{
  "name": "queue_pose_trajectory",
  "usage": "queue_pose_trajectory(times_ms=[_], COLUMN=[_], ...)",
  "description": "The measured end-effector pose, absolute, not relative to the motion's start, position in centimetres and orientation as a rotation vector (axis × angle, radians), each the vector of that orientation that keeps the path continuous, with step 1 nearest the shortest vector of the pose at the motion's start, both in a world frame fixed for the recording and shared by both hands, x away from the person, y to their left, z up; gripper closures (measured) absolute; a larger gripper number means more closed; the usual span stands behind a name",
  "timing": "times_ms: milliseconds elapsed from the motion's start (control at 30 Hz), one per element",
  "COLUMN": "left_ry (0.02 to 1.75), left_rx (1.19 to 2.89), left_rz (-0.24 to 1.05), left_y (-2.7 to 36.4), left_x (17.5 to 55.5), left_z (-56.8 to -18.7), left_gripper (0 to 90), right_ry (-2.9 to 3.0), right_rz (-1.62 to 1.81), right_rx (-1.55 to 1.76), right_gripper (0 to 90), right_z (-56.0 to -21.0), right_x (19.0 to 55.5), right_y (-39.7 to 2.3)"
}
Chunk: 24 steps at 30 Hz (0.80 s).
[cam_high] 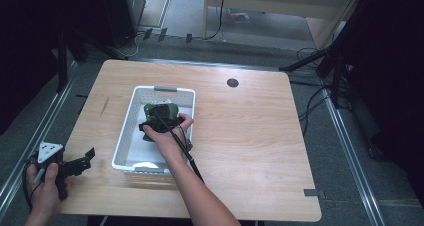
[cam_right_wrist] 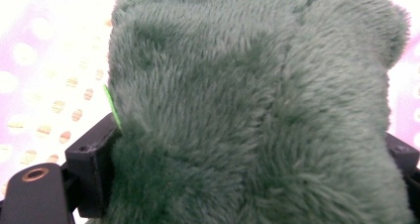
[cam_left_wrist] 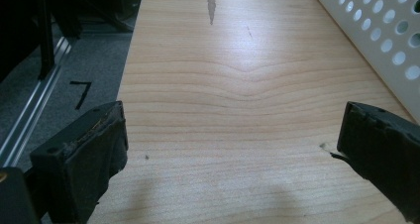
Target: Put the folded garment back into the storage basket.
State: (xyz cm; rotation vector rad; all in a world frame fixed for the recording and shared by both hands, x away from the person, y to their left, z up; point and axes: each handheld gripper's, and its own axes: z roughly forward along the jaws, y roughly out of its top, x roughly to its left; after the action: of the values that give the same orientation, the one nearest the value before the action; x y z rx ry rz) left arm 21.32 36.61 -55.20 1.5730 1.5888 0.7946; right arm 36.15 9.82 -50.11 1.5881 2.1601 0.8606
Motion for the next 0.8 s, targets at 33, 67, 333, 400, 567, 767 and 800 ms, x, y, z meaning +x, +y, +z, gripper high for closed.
queue_pose_trajectory(times_ms=[33,67,333,400,567,767,800], left_ry=[1.589,1.589,1.588,1.588,1.588,1.588,1.588], left_rx=[1.573,1.573,1.574,1.575,1.574,1.576,1.575], left_rz=[0.794,0.794,0.795,0.795,0.794,0.794,0.794], left_y=[36.6,36.6,36.6,36.6,36.6,36.6,36.6], left_x=[21.3,21.3,21.3,21.3,21.3,21.3,21.3], left_z=[-55.2,-55.2,-55.2,-55.2,-55.2,-55.2,-55.2], left_gripper=[0.2,0.2,0.2,0.2,0.2,0.2,0.2], right_ry=[2.168,2.173,2.221,2.224,2.216,2.184,2.176], right_rz=[0.86,0.861,0.879,0.902,0.929,0.961,0.966], right_rx=[1.6,1.607,1.648,1.667,1.651,1.574,1.565], right_gripper=[11.3,10.4,1.7,0.0,0.0,0.0,0.0], right_z=[-50.1,-50.2,-50.1,-49.9,-49.4,-48.0,-47.7], right_x=[36.2,36.2,36.4,36.3,36.0,35.2,35.1], right_y=[9.8,9.8,9.7,9.7,9.6,9.3,9.3])
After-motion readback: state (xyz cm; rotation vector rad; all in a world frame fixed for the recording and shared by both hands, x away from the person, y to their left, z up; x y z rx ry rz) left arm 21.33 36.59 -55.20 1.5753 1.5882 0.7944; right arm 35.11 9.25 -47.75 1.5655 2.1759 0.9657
